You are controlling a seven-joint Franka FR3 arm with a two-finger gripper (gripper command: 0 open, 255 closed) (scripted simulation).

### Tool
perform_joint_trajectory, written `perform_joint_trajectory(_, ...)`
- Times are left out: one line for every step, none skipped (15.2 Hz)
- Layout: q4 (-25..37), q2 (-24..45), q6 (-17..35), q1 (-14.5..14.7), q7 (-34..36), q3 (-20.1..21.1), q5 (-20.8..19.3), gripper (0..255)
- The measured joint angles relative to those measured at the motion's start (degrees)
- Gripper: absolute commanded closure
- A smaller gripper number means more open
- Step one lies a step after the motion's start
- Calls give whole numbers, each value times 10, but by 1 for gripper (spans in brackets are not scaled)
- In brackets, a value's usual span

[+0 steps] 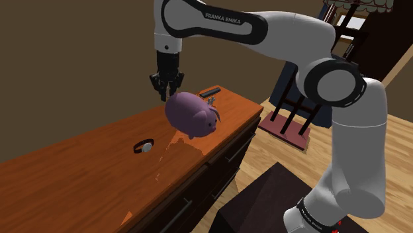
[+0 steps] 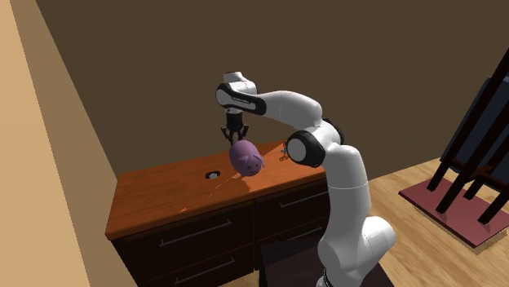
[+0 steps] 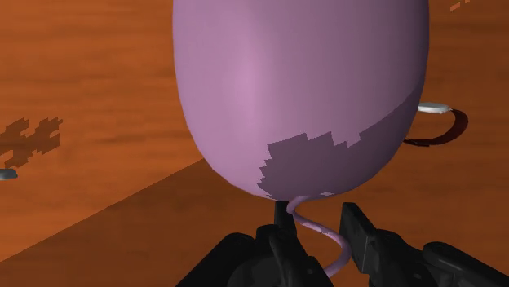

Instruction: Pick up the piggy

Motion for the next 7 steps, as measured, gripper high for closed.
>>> perform_joint_trajectory(13, 4, -9, 1, 0, 0, -1, 255)
perform_joint_trajectory(20, 4, -17, 3, 1, 0, -1, 255)
perform_joint_trajectory(33, 6, -27, 4, 1, 0, -2, 255)
perform_joint_trajectory(47, 10, -37, 6, 2, 0, -3, 255)
perform_joint_trajectory(58, 12, -46, 8, 2, 0, -3, 255)
perform_joint_trajectory(78, 19, -59, 10, 1, 0, -5, 255)
perform_joint_trajectory(84, 20, -64, 11, 1, -1, -5, 255)
